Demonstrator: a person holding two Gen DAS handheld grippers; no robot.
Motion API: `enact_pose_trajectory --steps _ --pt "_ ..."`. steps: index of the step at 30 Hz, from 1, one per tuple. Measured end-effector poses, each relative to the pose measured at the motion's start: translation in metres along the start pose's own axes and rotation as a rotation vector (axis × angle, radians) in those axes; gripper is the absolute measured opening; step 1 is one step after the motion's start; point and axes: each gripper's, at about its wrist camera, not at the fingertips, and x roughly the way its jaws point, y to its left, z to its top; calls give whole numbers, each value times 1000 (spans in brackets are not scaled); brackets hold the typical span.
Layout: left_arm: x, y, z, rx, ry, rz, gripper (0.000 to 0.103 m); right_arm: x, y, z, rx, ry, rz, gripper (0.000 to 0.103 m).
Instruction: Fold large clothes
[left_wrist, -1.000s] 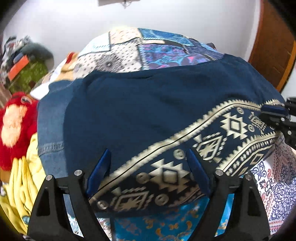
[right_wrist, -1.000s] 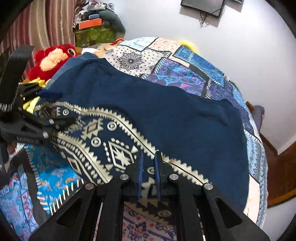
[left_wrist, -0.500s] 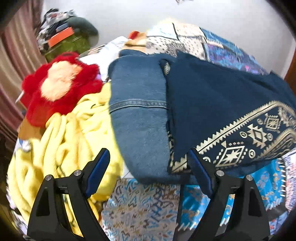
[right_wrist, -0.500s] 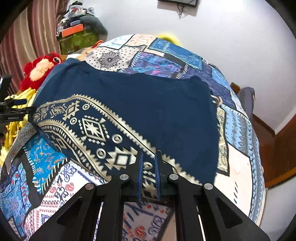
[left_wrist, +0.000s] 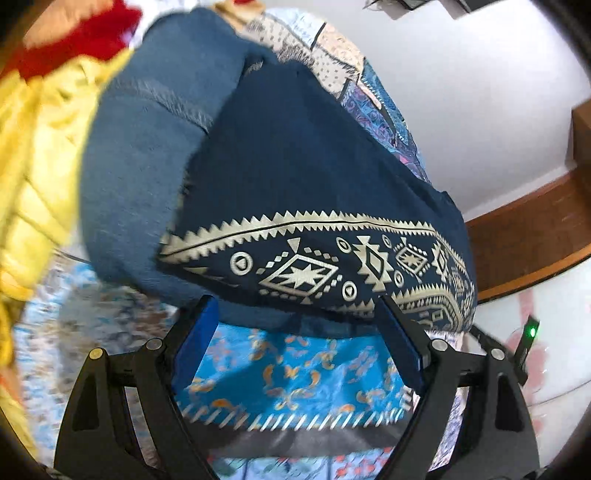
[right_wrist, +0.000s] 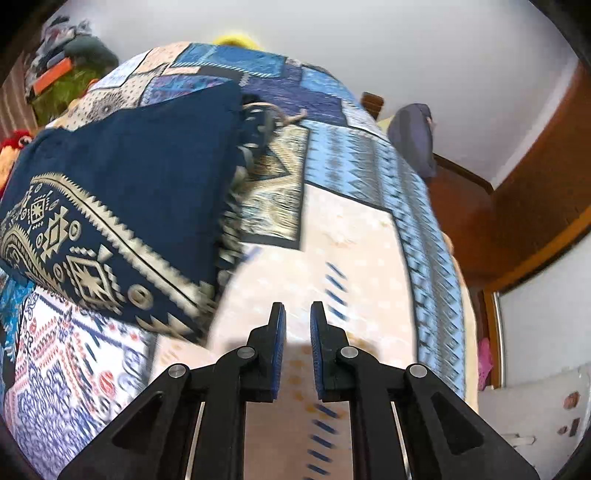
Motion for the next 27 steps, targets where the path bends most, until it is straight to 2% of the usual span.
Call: enact_pose_trajectory --steps 4,7,13,14,17,18,19,21,22,24,27 --pt "19 8 8 -78 -4 -42 85 -19 -9 -5 22 -16 45 9" --pt "25 9 22 -95 -69 -67 84 -34 -7 -4 18 -44 76 9" --pt "37 1 36 -130 -162 11 83 -46 17 13 23 -71 196 9" --pt "35 -3 33 -141 -189 26 81 -47 22 16 25 -76 212 9" --pt "29 -13 27 -135 -230 85 61 -49 43 30 28 -92 265 9" --pt "27 -15 26 -138 -232 70 49 -48 48 34 29 -96 280 9" --pt "24 -17 27 -160 -209 41 44 -48 56 38 29 -98 302 9" --pt "18 -15 28 -182 -186 -35 44 -47 72 46 26 -96 342 9" --pt "15 -17 31 -176 -185 -50 44 -47 79 48 21 -97 359 9" --pt "13 -20 41 -141 -196 -13 44 -46 94 52 2 -101 380 9" --pt "31 -12 61 -149 -196 59 44 -46 111 54 -20 -98 394 9"
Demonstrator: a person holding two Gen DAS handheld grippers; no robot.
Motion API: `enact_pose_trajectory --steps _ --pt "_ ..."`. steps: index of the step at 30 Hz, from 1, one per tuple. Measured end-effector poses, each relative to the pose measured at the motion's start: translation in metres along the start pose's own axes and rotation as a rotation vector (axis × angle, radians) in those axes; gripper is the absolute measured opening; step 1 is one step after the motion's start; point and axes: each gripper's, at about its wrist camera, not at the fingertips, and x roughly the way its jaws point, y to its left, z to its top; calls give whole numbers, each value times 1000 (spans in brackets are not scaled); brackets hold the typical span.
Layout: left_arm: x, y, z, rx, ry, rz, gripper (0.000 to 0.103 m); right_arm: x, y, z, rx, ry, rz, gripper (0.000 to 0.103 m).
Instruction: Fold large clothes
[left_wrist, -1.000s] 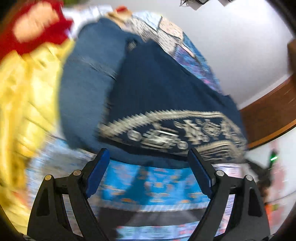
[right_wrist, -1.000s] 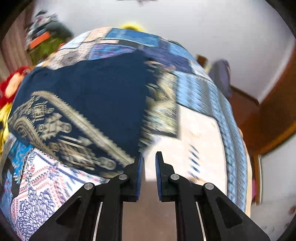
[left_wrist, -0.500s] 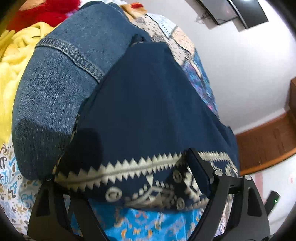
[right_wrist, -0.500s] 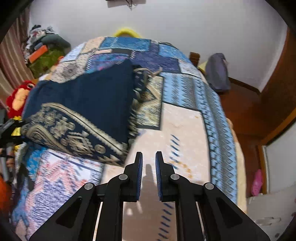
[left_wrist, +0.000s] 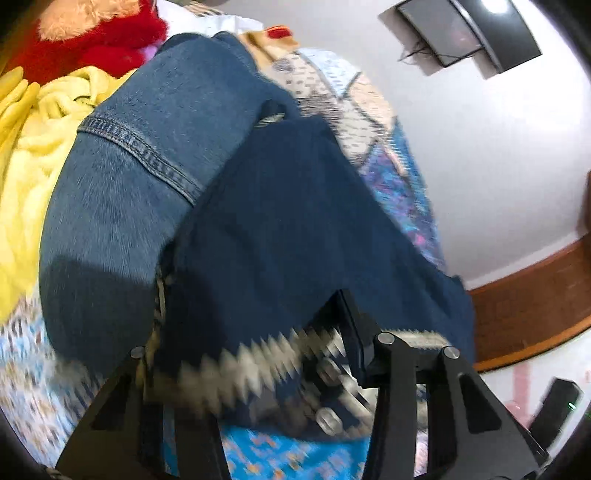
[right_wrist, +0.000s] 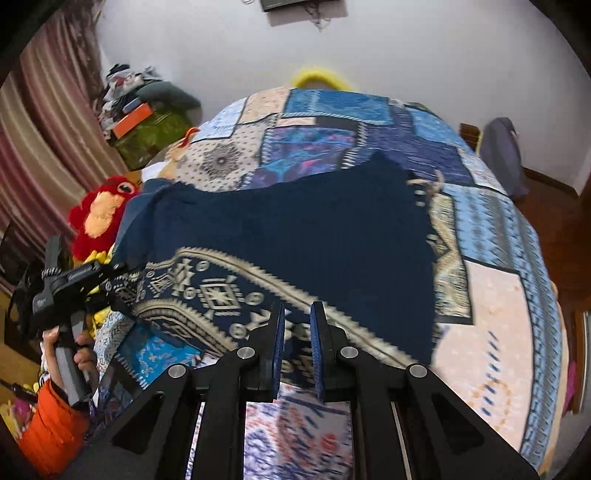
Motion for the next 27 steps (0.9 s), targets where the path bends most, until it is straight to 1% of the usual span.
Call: enact_pose_trajectory --steps 1,2,3,4,5,7,10,13,17,20,23,24,26,27 --pt "6 3 2 -9 5 5 44 2 6 0 -3 3 15 9" --pt "8 2 3 -12 -11 9 44 3 9 0 -6 5 26 9" --pt "6 1 1 -4 -27 14 41 4 14 1 -11 8 37 9" --pt "2 -3 -2 27 -55 26 27 4 17 2 -18 8 43 9" --pt "-3 -8 -7 62 -80 35 21 4 20 3 -25 8 44 9" --pt "-13 -18 -9 119 -123 46 14 5 27 7 -40 4 48 9" --pt "-26 -33 1 153 -158 26 11 8 35 18 -43 -7 52 9" --pt "-45 -60 12 209 -199 6 10 14 46 31 -37 -26 87 9" --pt "-65 -93 13 290 -230 -5 9 36 62 41 -14 -22 130 9" --pt "-64 -129 12 368 -243 -12 9 67 70 38 21 30 152 9" --pt "-51 -154 1 417 -202 -31 9 98 70 25 69 88 147 9" --pt "-47 -163 -4 436 -197 -28 9 105 68 22 84 103 157 9" --pt "-40 -187 -14 499 -205 -12 9 108 61 20 107 115 192 9" --pt "-39 -197 -18 522 -208 -11 9 106 56 22 128 138 224 9"
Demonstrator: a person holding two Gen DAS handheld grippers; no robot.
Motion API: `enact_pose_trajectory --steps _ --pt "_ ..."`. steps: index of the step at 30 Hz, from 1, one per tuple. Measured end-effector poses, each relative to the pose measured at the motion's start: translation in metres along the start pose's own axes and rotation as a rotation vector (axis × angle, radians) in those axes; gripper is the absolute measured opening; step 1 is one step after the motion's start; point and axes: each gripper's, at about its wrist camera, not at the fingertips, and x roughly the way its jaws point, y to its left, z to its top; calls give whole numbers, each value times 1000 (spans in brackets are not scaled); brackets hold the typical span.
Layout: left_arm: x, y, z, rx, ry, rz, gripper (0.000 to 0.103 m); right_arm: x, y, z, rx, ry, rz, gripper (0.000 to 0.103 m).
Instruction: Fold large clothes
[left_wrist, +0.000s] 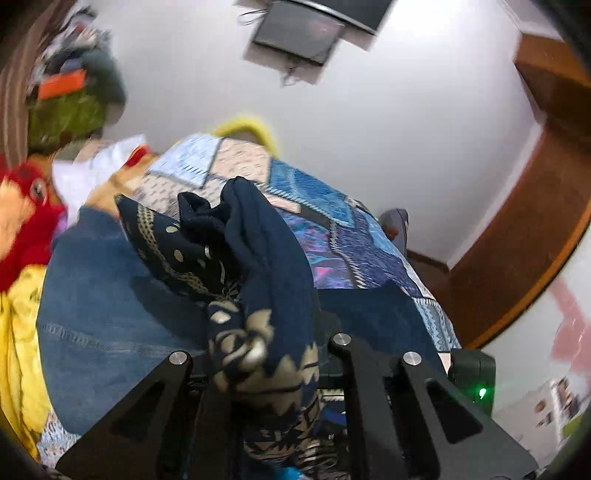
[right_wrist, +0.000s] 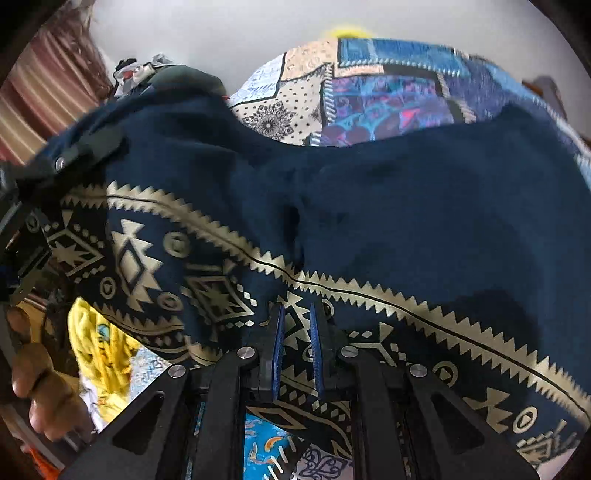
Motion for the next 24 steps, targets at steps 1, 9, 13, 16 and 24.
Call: enact_pose_trajectory --steps 1,9,13,16,24 --pt "1 -10 1 21 -3 -6 9 -4 -5 1 19 18 22 9" --pt "15 -118 -10 243 32 -89 9 -126 -69 -27 60 -180 -100 9" --pt "30 -164 -42 368 111 -146 9 -171 -113 -53 106 -214 -200 9" --pt "48 -186 -72 435 225 -184 9 -193 -140 -72 139 -223 -271 9" --pt "73 -198 -139 599 432 -153 17 -224 -180 -114 207 -209 -323 9"
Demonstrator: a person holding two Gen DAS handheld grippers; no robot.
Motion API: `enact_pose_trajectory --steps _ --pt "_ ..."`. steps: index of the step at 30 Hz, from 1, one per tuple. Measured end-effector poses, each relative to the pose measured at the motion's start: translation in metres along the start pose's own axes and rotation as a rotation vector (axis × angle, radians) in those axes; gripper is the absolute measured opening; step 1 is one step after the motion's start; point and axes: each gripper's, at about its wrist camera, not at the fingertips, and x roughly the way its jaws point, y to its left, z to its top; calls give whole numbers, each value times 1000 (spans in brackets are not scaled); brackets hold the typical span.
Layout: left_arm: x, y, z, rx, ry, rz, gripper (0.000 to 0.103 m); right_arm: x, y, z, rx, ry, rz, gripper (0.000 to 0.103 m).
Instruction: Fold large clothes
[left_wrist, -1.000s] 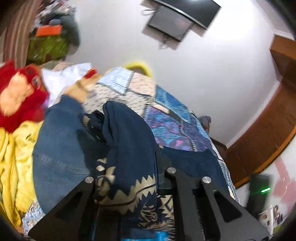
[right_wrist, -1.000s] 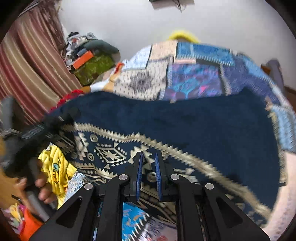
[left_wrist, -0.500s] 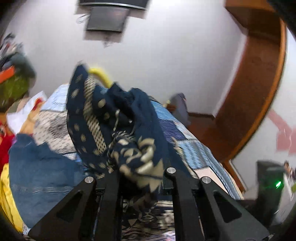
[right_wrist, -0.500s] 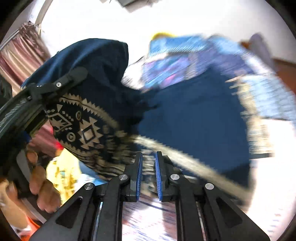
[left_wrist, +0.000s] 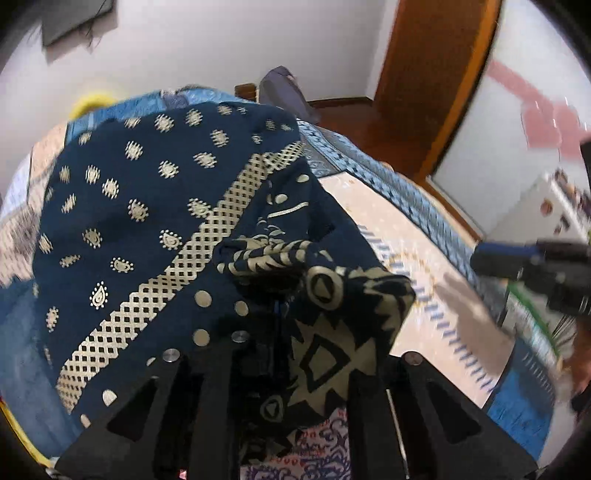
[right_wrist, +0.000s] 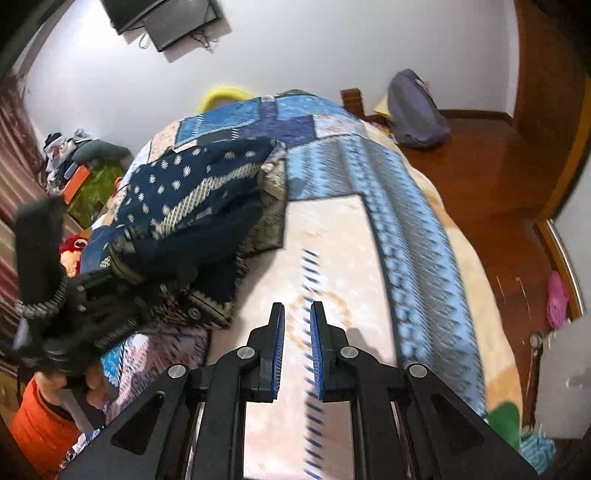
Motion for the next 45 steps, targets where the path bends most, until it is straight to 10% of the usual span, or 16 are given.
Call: enact_pose_trajectory --steps 4,9,19,24,31,33,35,45 --pt "-16 -22 -12 133 18 -3 55 -8 -3 -4 -14 -2 -4 9" --pt "-55 -29 -33 211 -45 81 62 -22 10 3 -60 -43 32 9" --pt "-117 71 -25 -92 -180 145 85 -23 85 31 -241 -129 89 9" --pt "-81 119 -16 -196 -90 177 85 13 123 39 -313 -97 107 9" --pt "-44 137 -42 -226 -63 151 101 78 127 29 -425 -25 -117 9" --pt "-42 138 -47 -223 -64 151 101 84 114 24 -427 -41 -178 33" --pt "-42 141 -52 -231 -58 144 101 82 100 21 -414 -96 -274 103" --pt "-76 150 -54 -248 -75 178 100 45 55 25 -275 -85 -80 103"
